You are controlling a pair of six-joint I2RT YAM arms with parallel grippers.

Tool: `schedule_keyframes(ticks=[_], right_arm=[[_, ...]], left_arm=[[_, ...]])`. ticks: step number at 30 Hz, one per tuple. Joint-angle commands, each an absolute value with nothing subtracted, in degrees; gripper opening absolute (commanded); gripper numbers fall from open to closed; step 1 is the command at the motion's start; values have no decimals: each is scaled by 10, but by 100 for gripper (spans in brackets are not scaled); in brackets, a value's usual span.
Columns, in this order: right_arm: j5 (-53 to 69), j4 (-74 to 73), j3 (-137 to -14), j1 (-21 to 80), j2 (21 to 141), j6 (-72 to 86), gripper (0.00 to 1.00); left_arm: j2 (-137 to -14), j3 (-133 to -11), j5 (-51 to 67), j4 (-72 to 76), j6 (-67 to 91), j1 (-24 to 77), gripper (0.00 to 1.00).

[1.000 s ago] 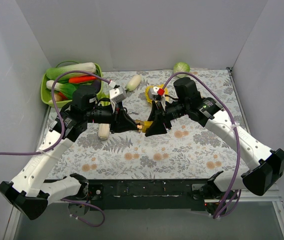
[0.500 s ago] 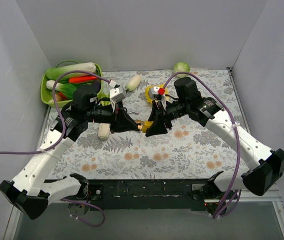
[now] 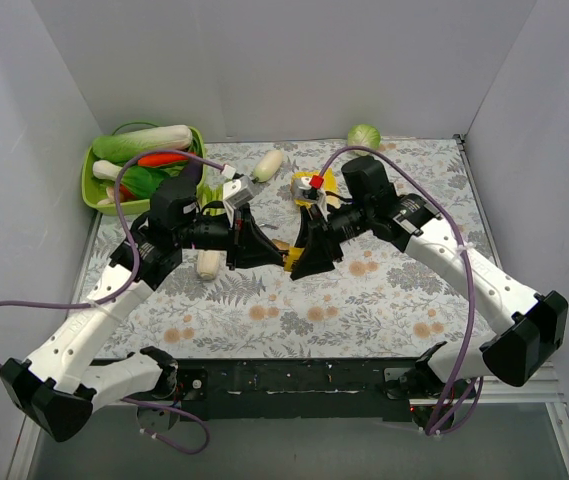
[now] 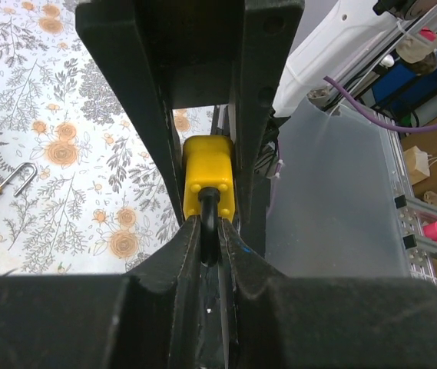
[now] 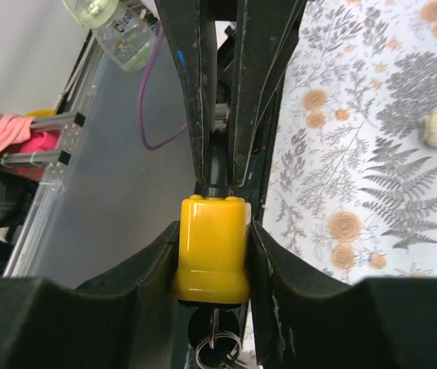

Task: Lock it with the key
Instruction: Lock the lock.

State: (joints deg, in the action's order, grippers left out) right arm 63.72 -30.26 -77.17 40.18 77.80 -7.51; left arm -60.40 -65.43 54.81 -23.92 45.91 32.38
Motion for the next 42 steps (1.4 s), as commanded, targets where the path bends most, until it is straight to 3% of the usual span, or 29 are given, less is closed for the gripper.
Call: schedule_keyframes(ticks=[1, 10, 20, 26, 28, 29, 31, 32, 34, 37, 39, 42], right_arm=[[682, -206, -816, 432, 790, -62, 1], [677, -98, -805, 432, 791, 32, 1], [671, -89, -833, 440, 828, 14, 1], [668, -168, -814, 412, 803, -29, 1], [672, -184, -794, 387, 795, -28, 19], [672, -188, -788, 379, 784, -28, 45], [665, -198, -778, 360, 776, -29, 61], [663, -217, -778, 353, 769, -34, 74], [653, -255, -786, 338, 766, -56, 79], [652, -327, -793, 308, 763, -109, 76], [645, -353, -795, 298, 761, -129, 63], [643, -327, -785, 298, 755, -108, 54]], left_arm=[[-615, -622, 539, -186, 473, 359, 0], [-601, -558, 543, -114, 543, 395, 0], [-621, -526, 555, -34, 628, 414, 0], [-597, -545, 592, -108, 599, 333, 0], [-594, -561, 623, -140, 574, 278, 0], [-593, -568, 627, -155, 563, 266, 0], [-592, -579, 646, -160, 560, 240, 0], [-590, -580, 650, -156, 562, 232, 0], [-587, -584, 664, -149, 569, 216, 0], [-586, -590, 673, -152, 569, 202, 0], [-583, -589, 685, -143, 581, 197, 0], [-573, -582, 699, -113, 601, 197, 0]])
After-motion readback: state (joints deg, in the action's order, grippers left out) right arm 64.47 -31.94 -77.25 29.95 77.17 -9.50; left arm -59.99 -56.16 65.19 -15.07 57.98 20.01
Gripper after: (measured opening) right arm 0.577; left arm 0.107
